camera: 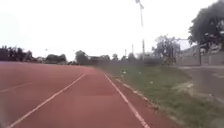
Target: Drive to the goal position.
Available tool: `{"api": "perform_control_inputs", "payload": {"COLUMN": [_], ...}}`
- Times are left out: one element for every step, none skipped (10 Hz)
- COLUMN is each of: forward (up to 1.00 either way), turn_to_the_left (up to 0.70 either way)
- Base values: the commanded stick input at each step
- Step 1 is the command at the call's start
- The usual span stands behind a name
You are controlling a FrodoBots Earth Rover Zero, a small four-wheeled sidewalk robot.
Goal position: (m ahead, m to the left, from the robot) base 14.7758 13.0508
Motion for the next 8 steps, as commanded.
{"api": "perform_control_inputs", "payload": {"forward": [0.45,0.45,0.45,0.45,0.45,0.45,0.45,0.45], "turn_to_the_left": [0.27,0.27,0.27,0.27,0.27,0.27,0.27,0.27]}}
